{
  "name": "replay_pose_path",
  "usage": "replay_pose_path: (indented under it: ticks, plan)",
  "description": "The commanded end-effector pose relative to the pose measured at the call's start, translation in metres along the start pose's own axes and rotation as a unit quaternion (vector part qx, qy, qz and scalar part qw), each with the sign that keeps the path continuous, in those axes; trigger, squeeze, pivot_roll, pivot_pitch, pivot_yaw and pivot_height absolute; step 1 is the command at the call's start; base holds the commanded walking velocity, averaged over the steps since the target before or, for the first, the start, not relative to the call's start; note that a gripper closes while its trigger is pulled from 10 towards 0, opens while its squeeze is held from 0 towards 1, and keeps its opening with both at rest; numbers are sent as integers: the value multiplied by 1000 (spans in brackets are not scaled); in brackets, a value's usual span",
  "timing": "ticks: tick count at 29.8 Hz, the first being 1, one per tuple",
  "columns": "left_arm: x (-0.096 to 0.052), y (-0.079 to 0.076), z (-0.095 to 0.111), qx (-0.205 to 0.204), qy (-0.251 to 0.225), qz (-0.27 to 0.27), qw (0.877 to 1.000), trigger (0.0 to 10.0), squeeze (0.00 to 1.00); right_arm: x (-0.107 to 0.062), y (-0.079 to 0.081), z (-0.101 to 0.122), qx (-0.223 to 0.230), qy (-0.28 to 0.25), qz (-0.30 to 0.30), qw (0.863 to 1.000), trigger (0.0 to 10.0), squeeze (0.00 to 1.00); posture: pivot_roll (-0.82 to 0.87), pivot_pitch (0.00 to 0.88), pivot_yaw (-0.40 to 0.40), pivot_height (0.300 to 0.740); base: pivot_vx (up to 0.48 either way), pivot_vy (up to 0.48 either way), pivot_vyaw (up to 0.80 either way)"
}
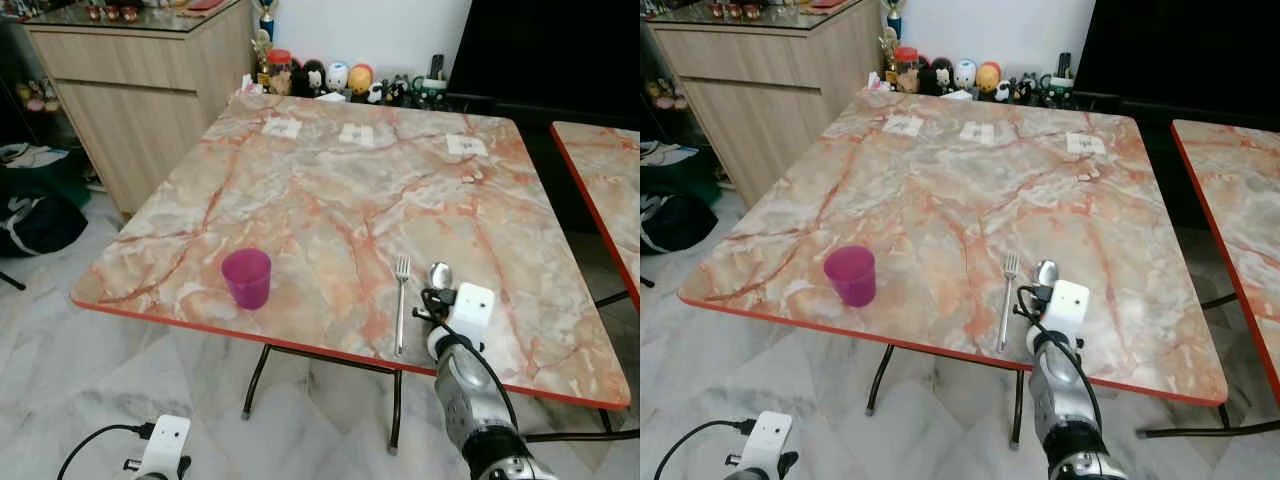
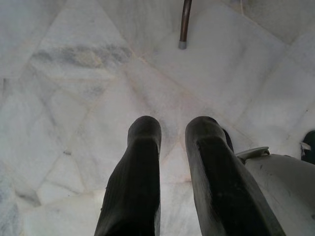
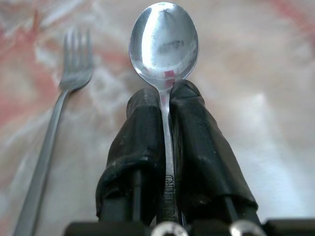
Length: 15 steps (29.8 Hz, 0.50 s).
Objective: Setting the table
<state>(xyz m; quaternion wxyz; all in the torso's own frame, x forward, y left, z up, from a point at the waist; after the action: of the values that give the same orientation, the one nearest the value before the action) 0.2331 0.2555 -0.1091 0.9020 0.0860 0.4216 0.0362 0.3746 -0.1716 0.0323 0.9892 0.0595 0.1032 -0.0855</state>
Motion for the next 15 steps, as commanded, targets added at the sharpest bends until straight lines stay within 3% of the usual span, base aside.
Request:
replay_pose_path:
  ticks: [1,2,5,7,15]
  plan:
    - [-1,-2,-7,2,11,-1,1000,10000,0,-2,3,23,-11,-58,6,998,10000,0,160,0,-55,740,0,0,0]
    - [-1,-2,-7,2,11,-1,1000,10000,0,-2,3,23,-11,-58,6,998,10000,0,160,0,-55,740,0,0,0]
    - [-1,-1,-7,5,13,2,1000,10000,0,-20,7,56,-25,-144,16,989,10000,0,155,0,-54,740,0,0,0]
    - [-1,0,-7,11,12,4,1000,10000,0,-22,8,60,-27,-154,20,988,10000,0,143,0,-49,740,0,0,0]
    - [0,1,-4,25,11,6,1000,10000,0,-30,8,73,-30,-180,19,983,10000,0,138,6,-44,740,0,-412,0]
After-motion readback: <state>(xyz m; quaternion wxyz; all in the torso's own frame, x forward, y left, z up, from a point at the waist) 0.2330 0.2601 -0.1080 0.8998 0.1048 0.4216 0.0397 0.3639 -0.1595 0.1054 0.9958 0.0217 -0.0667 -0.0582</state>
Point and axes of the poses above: a point about 5 cm out from each wrist's last joint towards the gripper, its own x axis pointing out of the wrist towards the gripper, its own z axis along the axis of the wrist's last joint, y = z × x, the point moved 6 cm from there along x, pointing out of the wrist towards the gripper, and after that the axes turned 5 degrees about -x, right-handed, at the moved point
